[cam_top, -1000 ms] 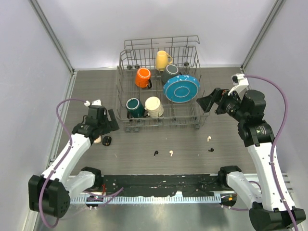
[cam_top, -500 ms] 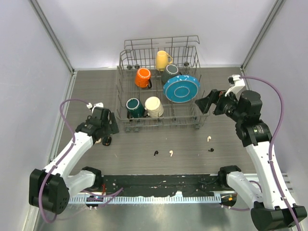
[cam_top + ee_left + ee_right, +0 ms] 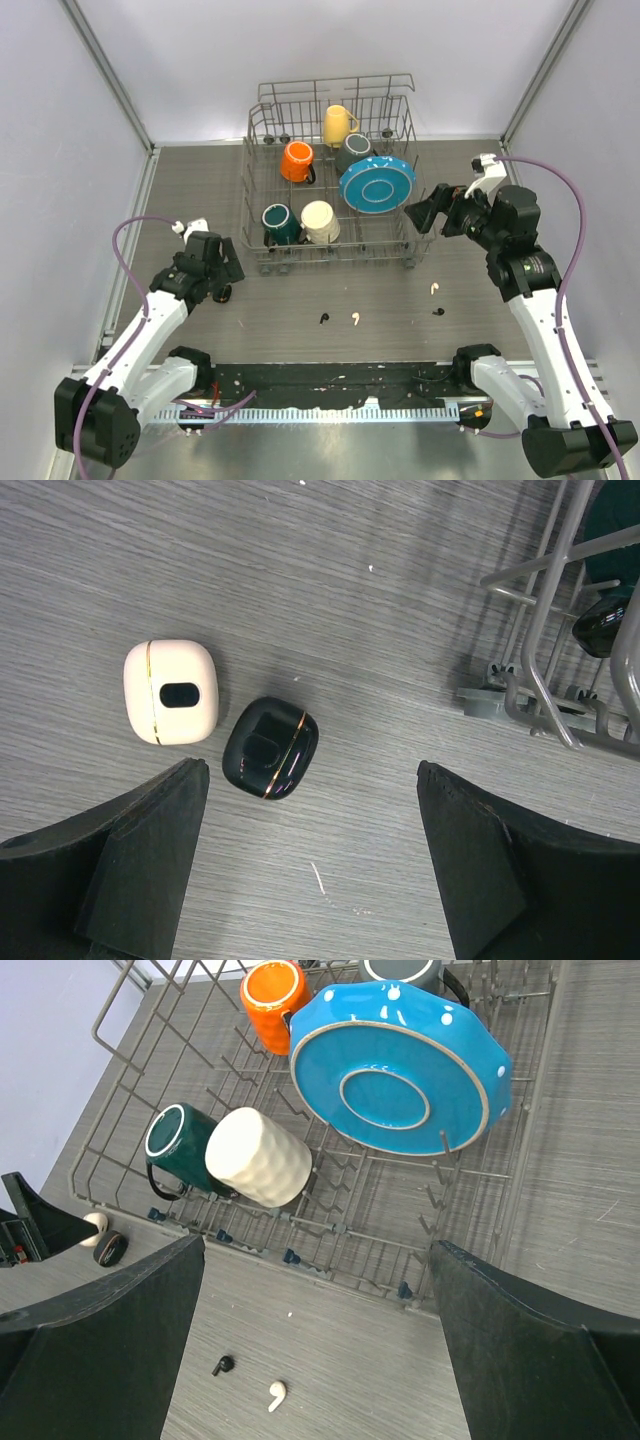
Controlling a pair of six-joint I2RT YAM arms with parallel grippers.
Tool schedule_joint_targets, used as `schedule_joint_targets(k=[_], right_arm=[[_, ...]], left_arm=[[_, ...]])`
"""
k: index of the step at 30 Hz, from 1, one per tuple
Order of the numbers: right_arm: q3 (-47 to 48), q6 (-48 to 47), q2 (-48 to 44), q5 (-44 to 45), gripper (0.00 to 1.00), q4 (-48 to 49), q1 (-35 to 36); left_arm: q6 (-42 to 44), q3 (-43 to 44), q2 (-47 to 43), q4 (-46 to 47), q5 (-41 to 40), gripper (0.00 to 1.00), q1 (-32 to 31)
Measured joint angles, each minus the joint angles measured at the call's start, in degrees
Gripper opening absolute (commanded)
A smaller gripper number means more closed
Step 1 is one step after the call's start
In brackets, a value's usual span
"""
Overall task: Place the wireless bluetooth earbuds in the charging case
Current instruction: Pick up the charging case at the center of the board.
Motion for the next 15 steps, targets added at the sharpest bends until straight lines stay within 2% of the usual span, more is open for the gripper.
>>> schedule_joint_targets(k=[8, 15], right_arm=[[0.7, -0.7, 1.6, 1.2, 0.99, -0.3, 0.0], [0.7, -2.1, 2.3, 3.0, 0.99, -1.1, 0.0]], left_arm=[[-0.2, 0.0, 0.5, 0.3, 0.1, 0.89, 0.0], [-1.4, -0.5, 1.1, 1.1, 0.0, 0.80, 0.0]])
